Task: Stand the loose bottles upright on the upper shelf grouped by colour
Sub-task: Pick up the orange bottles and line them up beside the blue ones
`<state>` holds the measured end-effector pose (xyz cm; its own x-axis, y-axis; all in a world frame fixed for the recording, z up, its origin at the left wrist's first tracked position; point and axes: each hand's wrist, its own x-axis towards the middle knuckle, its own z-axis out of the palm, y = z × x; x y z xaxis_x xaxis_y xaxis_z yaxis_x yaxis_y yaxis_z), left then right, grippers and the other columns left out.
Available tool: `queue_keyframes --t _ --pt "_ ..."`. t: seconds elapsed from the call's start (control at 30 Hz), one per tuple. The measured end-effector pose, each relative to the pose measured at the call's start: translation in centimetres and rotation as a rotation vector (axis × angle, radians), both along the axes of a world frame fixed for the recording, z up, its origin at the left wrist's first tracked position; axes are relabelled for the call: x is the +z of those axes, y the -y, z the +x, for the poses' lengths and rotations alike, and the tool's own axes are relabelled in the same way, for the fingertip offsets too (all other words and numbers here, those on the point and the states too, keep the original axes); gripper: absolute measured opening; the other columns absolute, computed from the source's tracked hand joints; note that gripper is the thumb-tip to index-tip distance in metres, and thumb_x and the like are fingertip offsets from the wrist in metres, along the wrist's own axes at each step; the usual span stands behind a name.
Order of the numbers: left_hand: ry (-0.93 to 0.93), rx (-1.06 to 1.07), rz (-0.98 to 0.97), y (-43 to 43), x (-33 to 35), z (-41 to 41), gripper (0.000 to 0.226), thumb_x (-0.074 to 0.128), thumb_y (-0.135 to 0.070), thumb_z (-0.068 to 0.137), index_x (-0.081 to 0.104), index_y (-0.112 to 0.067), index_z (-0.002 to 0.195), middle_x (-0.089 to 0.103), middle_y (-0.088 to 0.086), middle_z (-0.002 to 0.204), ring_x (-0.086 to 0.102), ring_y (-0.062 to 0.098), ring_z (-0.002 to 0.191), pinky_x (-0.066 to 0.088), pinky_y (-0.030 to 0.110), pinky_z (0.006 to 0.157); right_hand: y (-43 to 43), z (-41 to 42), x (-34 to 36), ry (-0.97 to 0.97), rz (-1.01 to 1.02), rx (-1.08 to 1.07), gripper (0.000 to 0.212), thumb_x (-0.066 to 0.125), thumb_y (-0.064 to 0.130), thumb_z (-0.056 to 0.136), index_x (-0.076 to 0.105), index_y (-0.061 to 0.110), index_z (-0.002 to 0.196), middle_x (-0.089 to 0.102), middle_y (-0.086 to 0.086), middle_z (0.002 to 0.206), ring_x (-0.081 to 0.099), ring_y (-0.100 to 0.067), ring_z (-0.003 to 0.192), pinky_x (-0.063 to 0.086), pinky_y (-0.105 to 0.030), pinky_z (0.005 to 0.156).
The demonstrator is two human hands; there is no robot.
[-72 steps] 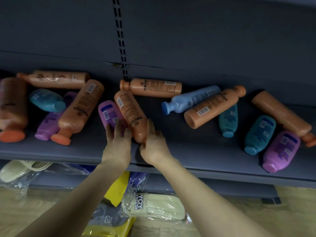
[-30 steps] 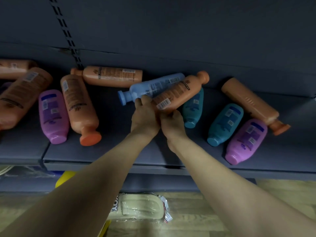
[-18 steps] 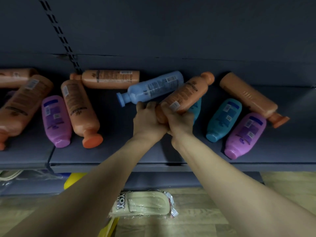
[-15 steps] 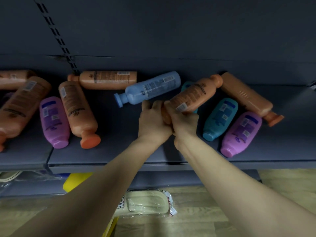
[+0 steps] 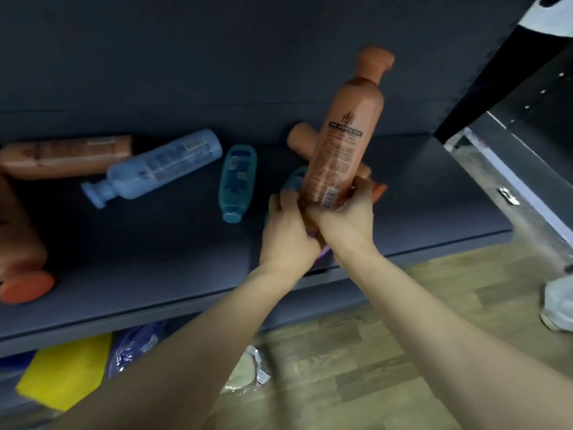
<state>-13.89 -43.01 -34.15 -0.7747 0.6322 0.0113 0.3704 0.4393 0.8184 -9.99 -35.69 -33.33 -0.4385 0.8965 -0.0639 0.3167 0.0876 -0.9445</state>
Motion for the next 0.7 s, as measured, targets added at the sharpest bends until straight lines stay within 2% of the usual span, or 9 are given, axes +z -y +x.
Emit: queue_keyframes --t 0.1,0.2,0.37,0.47,0.6,0.7 --pt "-0.004 -0.117 0.017 -2.5 -0.3 2.1 0.055 0.071 -0.011 0.075 0.044 -0.008 0.123 0.048 0.012 0.122 0.053 0.028 0.104 0.045 0.032 0.081 -2.5 3.1 -0.1 0.013 0.03 -0.056 0.066 0.083 0.016 0.061 0.043 0.017 0.115 0.061 -0.003 0.109 0.062 -0.021 0.099 0.054 -0.042 0.087" --pt "0.037 -0.248 0.009 -4.8 -0.7 4.1 0.062 0.071 -0.009 0.074 0.043 -0.012 0.13 0.05 0.01 0.124 0.052 0.025 0.111 0.046 0.039 0.092 -4.5 5.5 -0.8 0.002 0.023 -0.134 0.067 0.08 0.012 0.065 0.043 0.012 0.122 0.06 -0.007 0.11 0.062 -0.021 0.099 0.054 -0.043 0.087" --pt "0.064 -0.408 -0.009 -7.1 -1.6 5.5 0.065 0.066 0.002 0.072 0.042 -0.01 0.131 0.053 0.008 0.122 0.053 0.023 0.11 0.047 0.04 0.094 -6.7 7.4 -2.7 0.004 0.048 -0.193 0.072 0.078 0.004 0.066 0.036 0.009 0.125 0.057 -0.011 0.113 0.061 -0.024 0.1 0.052 -0.046 0.086" --pt "0.088 -0.438 -0.04 -7.6 -2.2 5.4 0.068 0.063 0.004 0.073 0.037 -0.009 0.135 0.05 0.009 0.126 0.051 0.023 0.114 0.045 0.04 0.097 -7.2 7.5 -3.6 0.017 0.079 -0.175 0.074 0.077 0.001 0.067 0.033 0.007 0.125 0.055 -0.01 0.114 0.059 -0.023 0.1 0.05 -0.037 0.083" --pt "0.095 -0.478 -0.132 -7.4 -3.0 4.9 0.071 0.062 0.003 0.076 0.03 -0.008 0.138 0.046 0.01 0.132 0.048 0.023 0.119 0.042 0.035 0.101 -7.2 7.6 -4.6 0.079 0.123 -0.124 0.07 0.074 -0.003 0.069 0.032 0.006 0.125 0.05 -0.003 0.107 0.053 -0.015 0.094 0.038 -0.02 0.072" --pt "0.086 -0.486 -0.177 -7.5 -3.1 4.4 0.068 0.061 0.002 0.077 0.032 -0.007 0.137 0.047 0.011 0.13 0.049 0.024 0.117 0.043 0.034 0.099 -7.4 7.1 -5.0 0.112 0.162 -0.111 0.069 0.074 -0.002 0.07 0.032 0.004 0.125 0.049 -0.003 0.106 0.051 -0.016 0.093 0.034 -0.014 0.069"
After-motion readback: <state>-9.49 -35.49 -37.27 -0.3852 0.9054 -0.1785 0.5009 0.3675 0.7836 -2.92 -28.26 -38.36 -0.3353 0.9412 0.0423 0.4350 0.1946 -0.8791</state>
